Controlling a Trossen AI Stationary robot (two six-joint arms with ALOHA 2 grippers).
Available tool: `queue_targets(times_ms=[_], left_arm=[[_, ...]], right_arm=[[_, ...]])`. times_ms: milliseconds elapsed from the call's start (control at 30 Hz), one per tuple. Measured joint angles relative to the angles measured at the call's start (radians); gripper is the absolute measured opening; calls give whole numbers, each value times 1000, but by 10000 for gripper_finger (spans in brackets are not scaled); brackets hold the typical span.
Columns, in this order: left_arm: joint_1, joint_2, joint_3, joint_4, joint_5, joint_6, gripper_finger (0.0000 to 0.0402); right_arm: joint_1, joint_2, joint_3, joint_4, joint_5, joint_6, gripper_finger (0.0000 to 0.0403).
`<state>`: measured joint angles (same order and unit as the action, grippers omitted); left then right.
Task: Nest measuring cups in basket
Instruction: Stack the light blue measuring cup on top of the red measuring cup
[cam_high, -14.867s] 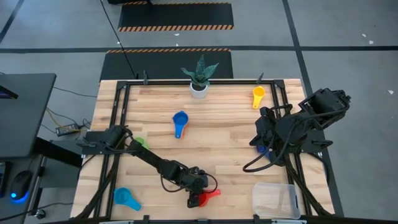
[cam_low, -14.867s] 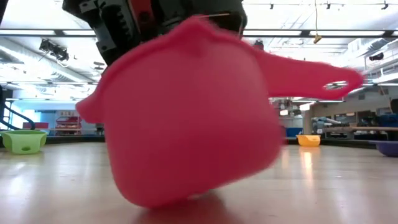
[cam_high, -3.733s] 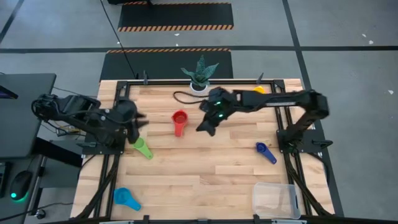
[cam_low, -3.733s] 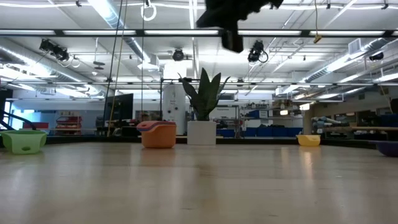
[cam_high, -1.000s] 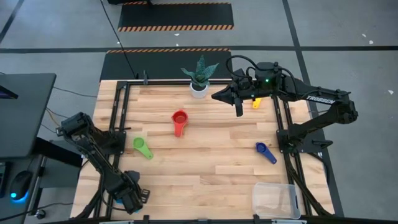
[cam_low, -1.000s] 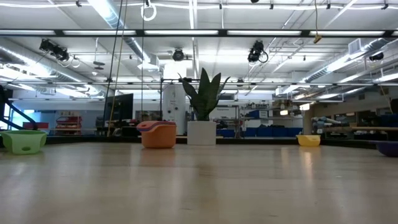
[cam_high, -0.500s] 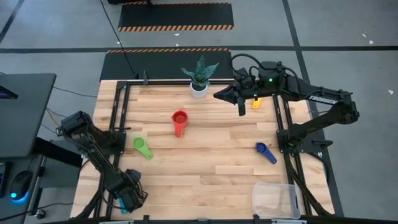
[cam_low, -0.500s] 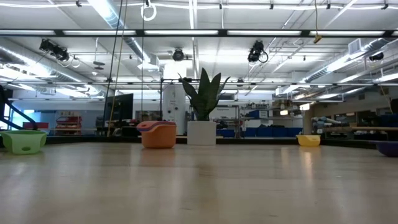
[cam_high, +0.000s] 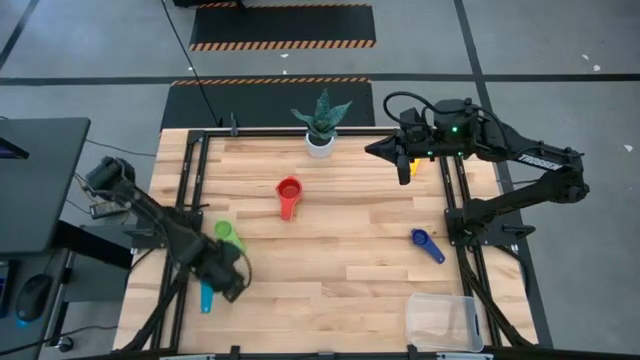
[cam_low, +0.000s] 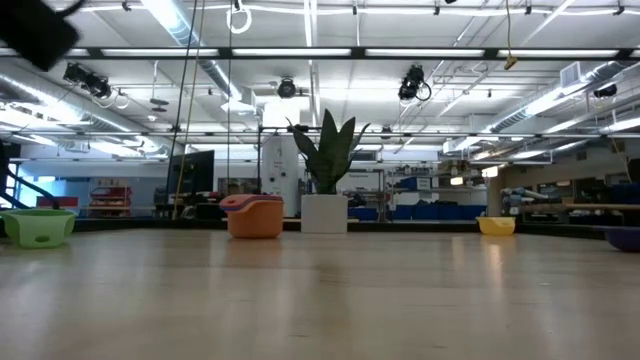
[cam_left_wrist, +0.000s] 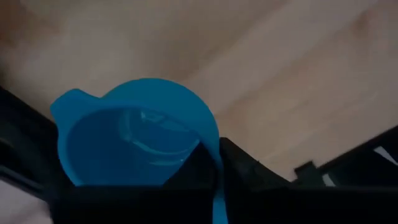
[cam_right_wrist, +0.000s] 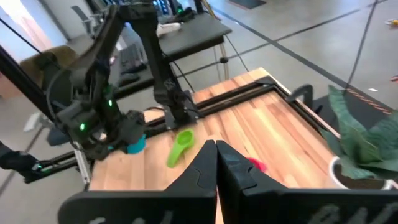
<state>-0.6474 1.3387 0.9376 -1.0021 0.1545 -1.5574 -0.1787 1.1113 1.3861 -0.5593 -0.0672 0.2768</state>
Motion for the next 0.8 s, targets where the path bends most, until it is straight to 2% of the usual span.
queue_targets(times_ms=[133,233,500,800], left_arm=[[156,-5,101,-188,-26,222,11],[293,3,188,-251,-52,402,11],[638,23,359,-227,-132,710,11],[838,234,530,-209,-139,1024,11]], right_arm=[[0,-1,0,-12,24,-19,0],[0,0,0,-25,31,-19,1],[0,1,0,-36,46,-19,1],[0,1,0,-41,22,-37,1]])
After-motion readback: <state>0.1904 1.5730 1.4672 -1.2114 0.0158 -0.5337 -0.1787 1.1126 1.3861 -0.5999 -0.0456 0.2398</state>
